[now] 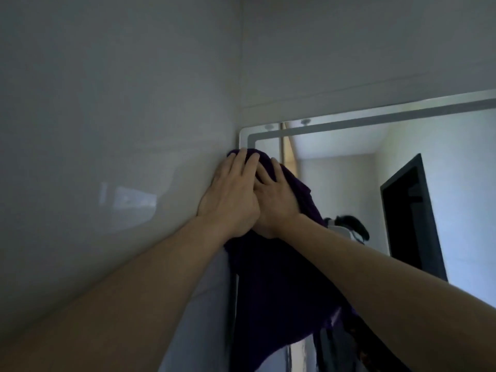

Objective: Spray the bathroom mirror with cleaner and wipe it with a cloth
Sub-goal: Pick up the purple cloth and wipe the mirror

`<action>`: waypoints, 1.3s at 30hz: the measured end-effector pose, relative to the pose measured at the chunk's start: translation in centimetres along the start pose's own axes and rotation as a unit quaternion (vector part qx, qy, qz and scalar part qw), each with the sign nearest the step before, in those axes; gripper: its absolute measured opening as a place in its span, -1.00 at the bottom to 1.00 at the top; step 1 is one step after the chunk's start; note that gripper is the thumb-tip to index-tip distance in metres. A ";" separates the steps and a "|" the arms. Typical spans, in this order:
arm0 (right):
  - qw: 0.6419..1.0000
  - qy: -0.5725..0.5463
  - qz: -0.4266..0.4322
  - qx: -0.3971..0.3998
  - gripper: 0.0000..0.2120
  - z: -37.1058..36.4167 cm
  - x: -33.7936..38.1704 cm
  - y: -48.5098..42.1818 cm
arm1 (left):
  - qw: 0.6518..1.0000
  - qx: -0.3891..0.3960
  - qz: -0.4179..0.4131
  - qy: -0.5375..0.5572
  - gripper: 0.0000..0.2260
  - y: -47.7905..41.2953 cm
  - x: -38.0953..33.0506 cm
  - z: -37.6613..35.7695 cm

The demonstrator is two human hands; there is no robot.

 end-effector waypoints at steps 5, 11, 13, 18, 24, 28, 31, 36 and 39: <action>0.993 -0.110 -0.027 -0.034 -0.27 -2.8 4.1 6.5 | 0.999 -0.013 -0.039 0.024 -0.46 0.3 -0.2 0.4; 0.990 -0.118 0.028 0.067 -0.24 -7.4 8.9 17.3 | 0.984 0.138 -0.084 -0.070 -0.28 0.7 -0.5 -1.3; 0.988 -0.105 0.065 0.097 -0.24 -8.7 9.6 20.9 | 0.974 0.179 -0.093 -0.103 -0.20 0.8 -0.5 -1.8; 0.987 -0.061 0.114 0.097 -0.22 -8.7 6.9 23.3 | 0.939 0.241 -0.123 -0.211 0.05 1.2 0.2 -3.6; 0.996 -0.049 0.012 0.075 -0.24 -5.4 -2.5 22.6 | 0.926 0.239 -0.132 -0.260 0.07 1.2 0.7 -4.2; 0.994 -0.023 -0.069 0.079 -0.24 -3.6 -10.4 24.2 | 0.927 0.238 -0.132 -0.259 0.08 1.2 0.7 -4.2; 0.990 0.002 -0.118 0.079 -0.23 -2.7 -16.3 26.5 | 0.946 0.229 -0.116 -0.198 0.09 1.4 0.0 -4.7; 0.977 0.034 -0.195 0.078 -0.25 -2.0 -23.4 31.2 | 0.964 0.196 -0.159 -0.087 0.01 1.9 -8.5 -8.2; 0.970 0.042 -0.227 0.081 -0.24 -2.0 -26.4 33.7 | 0.962 0.151 -0.225 -0.039 -0.17 2.0 -15.9 -10.4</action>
Point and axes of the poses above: each hand's wrist, its own y-axis away from the middle knuckle, its own z-axis out of the back of the hand, x = y × z, the point moved 6 cm from there along -y, towards the middle knuckle, and after that the axes turned 12 degrees about -z, right-handed, at the moved point
